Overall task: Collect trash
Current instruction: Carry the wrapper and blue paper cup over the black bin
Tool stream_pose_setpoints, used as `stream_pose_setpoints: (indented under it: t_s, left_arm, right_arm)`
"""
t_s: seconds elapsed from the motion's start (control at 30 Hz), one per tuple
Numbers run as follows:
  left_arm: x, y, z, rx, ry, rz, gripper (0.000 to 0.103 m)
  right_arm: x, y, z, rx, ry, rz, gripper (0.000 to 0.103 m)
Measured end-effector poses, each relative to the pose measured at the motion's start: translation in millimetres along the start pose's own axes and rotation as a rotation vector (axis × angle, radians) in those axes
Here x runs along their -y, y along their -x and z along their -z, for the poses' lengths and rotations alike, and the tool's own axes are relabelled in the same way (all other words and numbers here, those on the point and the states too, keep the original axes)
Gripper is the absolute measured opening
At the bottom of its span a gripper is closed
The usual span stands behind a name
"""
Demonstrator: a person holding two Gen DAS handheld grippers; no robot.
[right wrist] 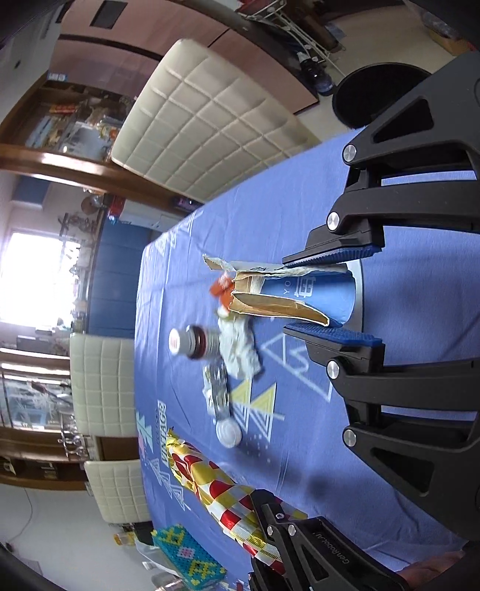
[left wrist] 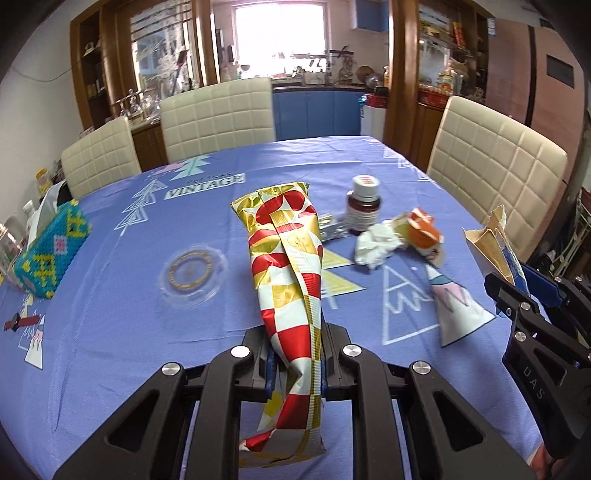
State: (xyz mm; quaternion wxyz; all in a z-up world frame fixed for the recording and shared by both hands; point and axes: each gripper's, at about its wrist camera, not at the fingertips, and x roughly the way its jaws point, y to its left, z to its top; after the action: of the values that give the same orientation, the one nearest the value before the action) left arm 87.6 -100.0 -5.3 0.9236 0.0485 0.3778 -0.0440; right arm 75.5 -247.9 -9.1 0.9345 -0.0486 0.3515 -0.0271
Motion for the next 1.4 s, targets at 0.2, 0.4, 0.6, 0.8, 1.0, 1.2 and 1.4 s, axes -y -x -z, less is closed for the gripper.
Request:
stream_pose_setpoints:
  t_s: [0.2, 0.4, 0.6, 0.8, 1.0, 1.2, 1.4]
  left_arm:
    - [37.1, 1.1, -5.0, 0.012, -0.056, 0.026, 0.016]
    - [70.3, 1.1, -9.2, 0.015, -0.103, 0.046, 0.016]
    - [102.8, -2.0, -12.7, 0.012, -0.148, 0.070, 0.016]
    - [141.3, -4.9, -14.4, 0.011, -0.193, 0.106, 0.016]
    - [182.5, -8.8, -15.8, 0.002, -0.247, 0.145, 0.016]
    - [224.7, -10.1, -17.3, -0.002, -0.300, 0.183, 0.016]
    - [257.8, -10.4, -14.3, -0.010, -0.334, 0.210, 0.016]
  right_arm:
    - [32.6, 0.9, 6.6, -0.001, -0.042, 0.024, 0.032]
    - [63.9, 2.0, 14.6, -0.002, -0.086, 0.045, 0.032]
    - [95.9, 2.2, 23.6, -0.004, -0.132, 0.072, 0.032]
    - [132.8, 2.4, 34.1, -0.012, -0.180, 0.107, 0.032]
    - [168.1, 2.8, 45.5, -0.020, -0.228, 0.141, 0.032]
    - [204.1, 4.9, 58.0, -0.028, -0.279, 0.179, 0.032]
    - [236.4, 2.9, 70.9, -0.050, -0.319, 0.217, 0.032]
